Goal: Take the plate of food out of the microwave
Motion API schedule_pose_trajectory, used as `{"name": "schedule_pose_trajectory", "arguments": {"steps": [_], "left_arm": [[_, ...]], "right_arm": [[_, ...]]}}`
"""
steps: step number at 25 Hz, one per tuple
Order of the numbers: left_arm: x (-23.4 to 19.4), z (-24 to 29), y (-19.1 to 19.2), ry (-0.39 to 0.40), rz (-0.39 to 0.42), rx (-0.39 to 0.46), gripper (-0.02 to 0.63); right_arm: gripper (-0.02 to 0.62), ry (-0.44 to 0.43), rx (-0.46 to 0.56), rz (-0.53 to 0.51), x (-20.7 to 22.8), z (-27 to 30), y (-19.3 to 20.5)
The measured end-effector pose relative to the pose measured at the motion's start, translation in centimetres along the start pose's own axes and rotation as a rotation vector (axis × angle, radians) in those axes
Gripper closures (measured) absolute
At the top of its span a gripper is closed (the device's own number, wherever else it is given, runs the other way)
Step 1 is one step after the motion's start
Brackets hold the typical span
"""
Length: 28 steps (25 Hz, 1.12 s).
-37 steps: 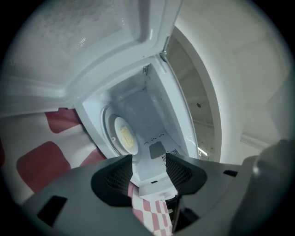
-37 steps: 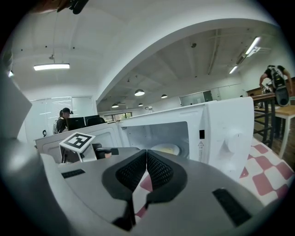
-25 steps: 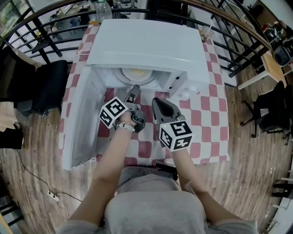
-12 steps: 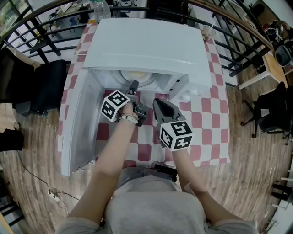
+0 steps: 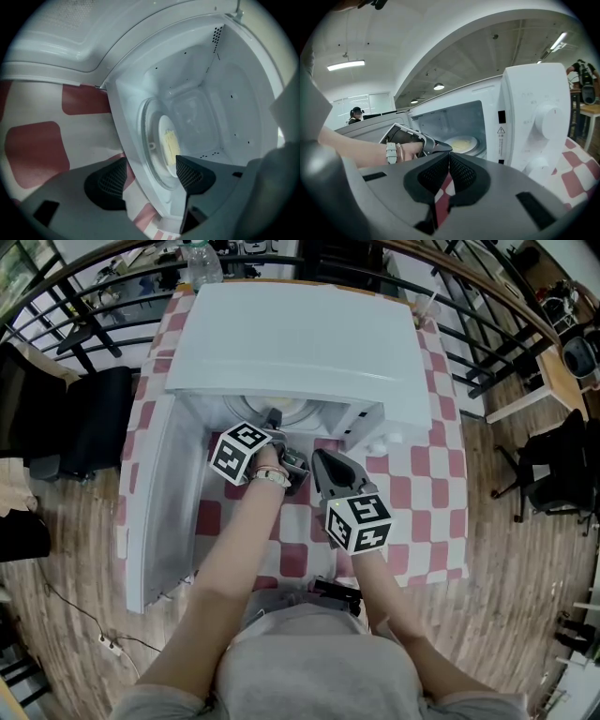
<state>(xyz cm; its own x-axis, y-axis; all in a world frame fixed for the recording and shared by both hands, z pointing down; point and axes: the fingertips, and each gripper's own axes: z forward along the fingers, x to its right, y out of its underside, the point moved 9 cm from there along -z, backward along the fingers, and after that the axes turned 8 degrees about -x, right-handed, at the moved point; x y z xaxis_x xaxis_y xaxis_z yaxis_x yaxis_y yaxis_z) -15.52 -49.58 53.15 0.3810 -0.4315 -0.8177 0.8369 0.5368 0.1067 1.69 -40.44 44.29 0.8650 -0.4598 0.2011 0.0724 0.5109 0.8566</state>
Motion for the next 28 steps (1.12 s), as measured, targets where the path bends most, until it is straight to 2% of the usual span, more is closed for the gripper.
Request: {"name": "schedule_pose_trajectory", "arguments": {"steps": [4,7,13,21,28], "left_arm": [[0.2,0.5,-0.2,-0.049,-0.018,0.007,0.291],[0.0,1.1,-0.4,-0.052,-0.067,0.011,0.290],[-0.1,2.1,-0.7,-0.089,-0.112,0.011,0.288],[-0.5,1.7,-0.7,-0.082,-0.127,0.025,0.288],[-0.8,0.7,-0.4,-0.062,-0.166,0.009,0.345]], "right_arm": [[0.568,0.001,-0.014,-0.001,0.3,0.0,0.3],[0.568,0.007,-0.020,0.002,0.7,0.0,0.4],[0.568,0.009,-0.032,0.003,1.2,0.2,0.6],[0.569,-0.001,-0.038,-0.006,0.9,-0.1,1.0],[0.568,-0.009,-0.027,-0.005,0.4,-0.4,1.1]]}}
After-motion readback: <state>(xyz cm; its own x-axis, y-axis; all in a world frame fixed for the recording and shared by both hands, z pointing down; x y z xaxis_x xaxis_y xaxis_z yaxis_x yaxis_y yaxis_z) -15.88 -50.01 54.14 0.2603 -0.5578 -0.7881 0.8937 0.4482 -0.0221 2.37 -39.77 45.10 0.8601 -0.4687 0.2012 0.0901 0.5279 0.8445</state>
